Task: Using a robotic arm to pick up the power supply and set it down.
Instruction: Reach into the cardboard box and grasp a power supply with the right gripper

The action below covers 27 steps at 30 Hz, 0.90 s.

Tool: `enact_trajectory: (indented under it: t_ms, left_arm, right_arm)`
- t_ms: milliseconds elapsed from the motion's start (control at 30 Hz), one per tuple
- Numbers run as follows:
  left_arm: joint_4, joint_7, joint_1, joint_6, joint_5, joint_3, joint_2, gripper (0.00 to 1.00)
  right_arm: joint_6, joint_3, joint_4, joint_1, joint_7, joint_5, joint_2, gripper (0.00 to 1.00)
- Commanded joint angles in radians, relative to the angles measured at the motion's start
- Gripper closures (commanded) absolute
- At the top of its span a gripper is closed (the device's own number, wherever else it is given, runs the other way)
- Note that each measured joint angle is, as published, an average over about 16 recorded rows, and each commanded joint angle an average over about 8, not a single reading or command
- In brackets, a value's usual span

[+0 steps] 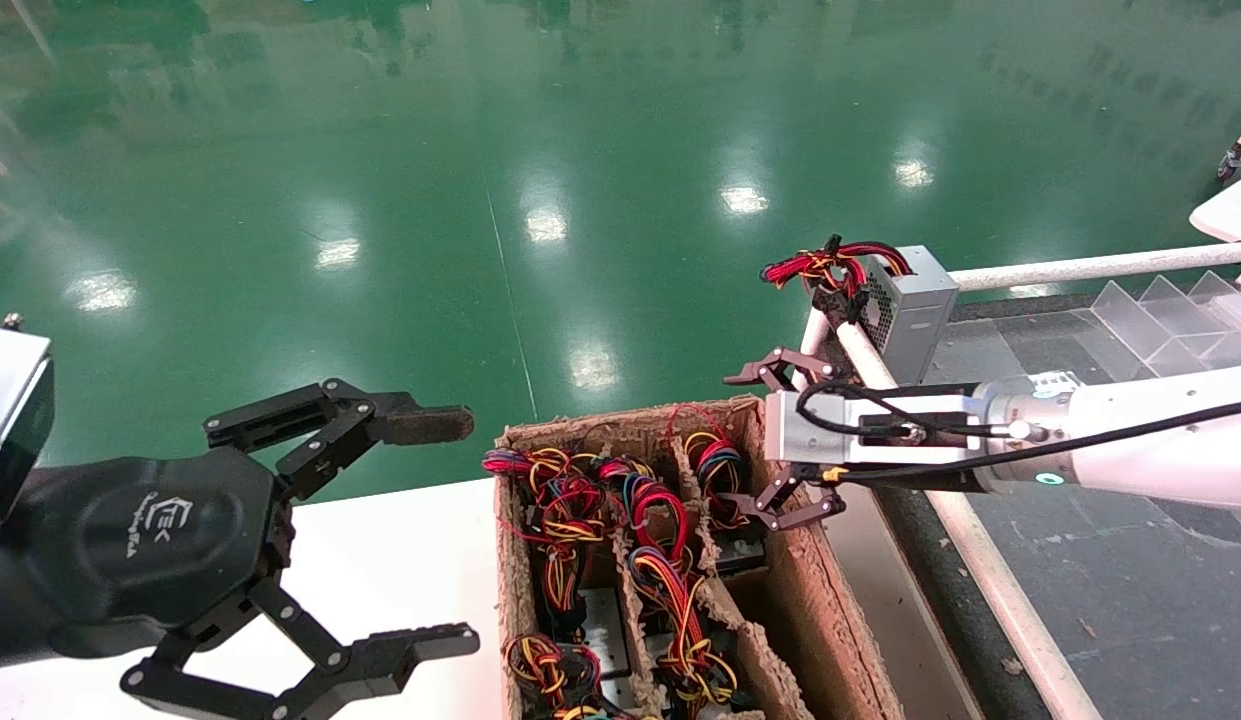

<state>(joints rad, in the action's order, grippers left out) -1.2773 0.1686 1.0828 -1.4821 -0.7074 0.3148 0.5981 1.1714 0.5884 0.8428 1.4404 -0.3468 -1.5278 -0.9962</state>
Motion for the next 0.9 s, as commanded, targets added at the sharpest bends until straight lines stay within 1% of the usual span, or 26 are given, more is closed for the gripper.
enact_trajectory:
  t_ms: [33, 567, 900]
  left_arm:
    - [0.000, 0.000, 0.000, 0.000, 0.000, 0.000, 0.000, 0.00]
    - [0.000, 0.000, 0.000, 0.000, 0.000, 0.001, 0.000, 0.00]
    - [0.000, 0.000, 0.000, 0.000, 0.001, 0.001, 0.000, 0.00]
  right_arm:
    - [-0.011, 0.005, -0.007, 0.001, -0.009, -0.012, -0.008, 1.00]
    - [-0.075, 0.018, -0.068, 0.008, -0.101, -0.050, -0.063, 1.00]
    - [-0.094, 0.017, -0.083, 0.004, -0.139, -0.050, -0.075, 1.00]
